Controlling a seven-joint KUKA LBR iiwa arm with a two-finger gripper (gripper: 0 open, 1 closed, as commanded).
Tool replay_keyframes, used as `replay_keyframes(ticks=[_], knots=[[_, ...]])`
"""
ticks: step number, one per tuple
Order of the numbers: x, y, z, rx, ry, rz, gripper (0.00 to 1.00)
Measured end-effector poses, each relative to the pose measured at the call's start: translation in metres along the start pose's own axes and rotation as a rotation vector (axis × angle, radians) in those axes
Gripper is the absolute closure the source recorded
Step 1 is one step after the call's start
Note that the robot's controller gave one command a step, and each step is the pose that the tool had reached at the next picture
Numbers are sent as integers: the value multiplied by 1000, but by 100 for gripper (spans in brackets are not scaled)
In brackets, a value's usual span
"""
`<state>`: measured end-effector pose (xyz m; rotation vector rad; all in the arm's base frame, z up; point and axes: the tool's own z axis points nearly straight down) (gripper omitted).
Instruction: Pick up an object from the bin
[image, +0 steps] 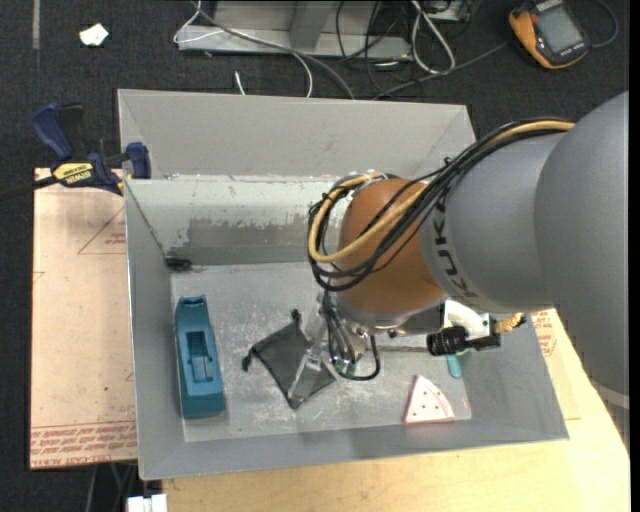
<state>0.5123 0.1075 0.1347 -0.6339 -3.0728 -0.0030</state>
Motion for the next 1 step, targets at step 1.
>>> replay_keyframes(ticks=[1], knots=[[14,9,69,-2,-2,-136,0]])
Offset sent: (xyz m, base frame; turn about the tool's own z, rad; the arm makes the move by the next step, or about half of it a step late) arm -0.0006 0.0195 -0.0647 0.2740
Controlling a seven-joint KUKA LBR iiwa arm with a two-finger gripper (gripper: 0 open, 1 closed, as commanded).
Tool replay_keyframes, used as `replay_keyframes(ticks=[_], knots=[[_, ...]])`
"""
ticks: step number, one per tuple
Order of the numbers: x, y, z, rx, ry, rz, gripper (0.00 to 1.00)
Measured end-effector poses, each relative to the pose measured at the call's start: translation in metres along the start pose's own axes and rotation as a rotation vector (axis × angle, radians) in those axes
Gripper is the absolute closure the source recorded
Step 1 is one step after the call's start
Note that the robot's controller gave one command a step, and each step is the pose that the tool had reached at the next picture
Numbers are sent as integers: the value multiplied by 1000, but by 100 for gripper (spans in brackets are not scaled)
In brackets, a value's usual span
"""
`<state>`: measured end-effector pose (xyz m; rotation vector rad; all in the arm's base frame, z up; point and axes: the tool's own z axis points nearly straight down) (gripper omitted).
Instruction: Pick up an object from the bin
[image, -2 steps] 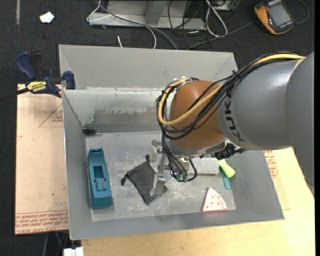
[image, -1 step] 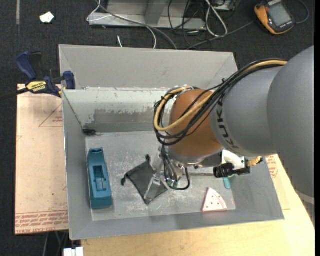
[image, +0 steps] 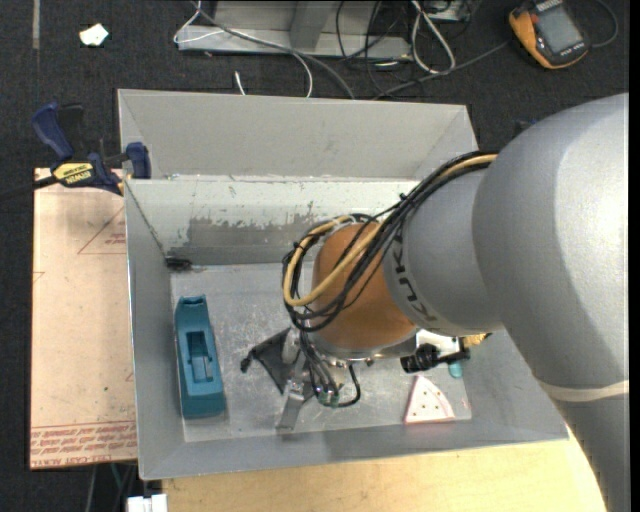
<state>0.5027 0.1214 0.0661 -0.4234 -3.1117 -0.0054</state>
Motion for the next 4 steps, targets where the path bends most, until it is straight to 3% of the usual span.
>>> replay_keyframes(ticks=[1,2,3,4], knots=[[-7,9,-4,-6,-6,409,100],[-7,8,-4,-6,-6,409,100],[-5,7,-35,-1,0,408,100],[-7,8,-79,-5,-5,407,100]])
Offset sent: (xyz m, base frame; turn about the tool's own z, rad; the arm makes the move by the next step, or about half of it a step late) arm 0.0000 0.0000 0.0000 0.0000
